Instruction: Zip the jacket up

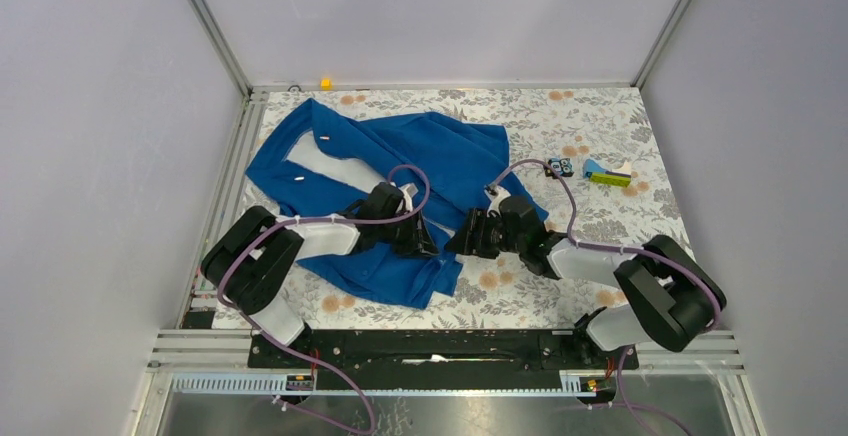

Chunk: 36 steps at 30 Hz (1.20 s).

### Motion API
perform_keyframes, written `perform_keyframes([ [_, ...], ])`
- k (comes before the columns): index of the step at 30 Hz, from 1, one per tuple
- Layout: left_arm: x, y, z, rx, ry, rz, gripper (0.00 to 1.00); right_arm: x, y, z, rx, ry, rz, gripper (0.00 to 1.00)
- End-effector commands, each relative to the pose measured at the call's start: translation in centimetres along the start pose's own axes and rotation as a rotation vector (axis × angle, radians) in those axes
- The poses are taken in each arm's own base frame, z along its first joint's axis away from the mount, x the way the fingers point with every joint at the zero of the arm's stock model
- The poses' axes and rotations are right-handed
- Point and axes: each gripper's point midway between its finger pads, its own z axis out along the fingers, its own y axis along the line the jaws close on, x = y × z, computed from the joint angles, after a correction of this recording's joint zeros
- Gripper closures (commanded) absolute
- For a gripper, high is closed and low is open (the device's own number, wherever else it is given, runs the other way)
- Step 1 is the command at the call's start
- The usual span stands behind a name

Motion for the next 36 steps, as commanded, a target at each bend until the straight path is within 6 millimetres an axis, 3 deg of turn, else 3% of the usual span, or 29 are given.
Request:
perform_keyframes([
  [1, 1.4, 0.6, 0.4, 0.011, 0.011, -0.009, 0.75, -1.9, -0.7, -0.8, 0.074, -0.042, -0.086, 0.35],
  [6, 1.8, 0.8, 0.1, 0.026, 0.001, -0.014, 0.83, -3.2, -0.4, -0.4, 0.049, -0.011, -0.088, 0.37],
  [11, 2.4, 1.2, -0.1, 0.032, 0.005, -0.015, 0.85, -2.9, -0.3, 0.9, -0.021, 0.082, -0.075, 0.51],
  [21, 2.3, 0.3, -1.0, 0.077, -0.031, -0.026, 0.86, -2.5, -0.4, 2.7, -0.105, 0.098, -0.066, 0.53],
  [25, 2.1, -0.1, -1.7, 0.08, -0.045, -0.012, 0.86, -1.9, 1.4, 2.4, -0.225, 0.114, -0.033, 0.82],
  [27, 1.8, -1.4, -2.4, 0.126, -0.062, -0.011, 0.83, -1.9, 2.4, 1.9, -0.282, 0.103, -0.019, 0.92],
  [29, 1.4, -3.2, -3.3, 0.201, -0.08, -0.015, 0.71, -1.7, 3.0, 1.4, -0.32, 0.1, 0.003, 1.0],
  [33, 0.8, -5.9, -4.7, 0.305, -0.102, -0.018, 0.58, -1.4, 3.9, 0.9, -0.359, 0.124, 0.041, 1.0],
  [36, 0.4, -6.9, -5.2, 0.331, -0.108, -0.02, 0.56, -1.3, 4.9, 0.1, -0.403, 0.129, 0.066, 1.0],
])
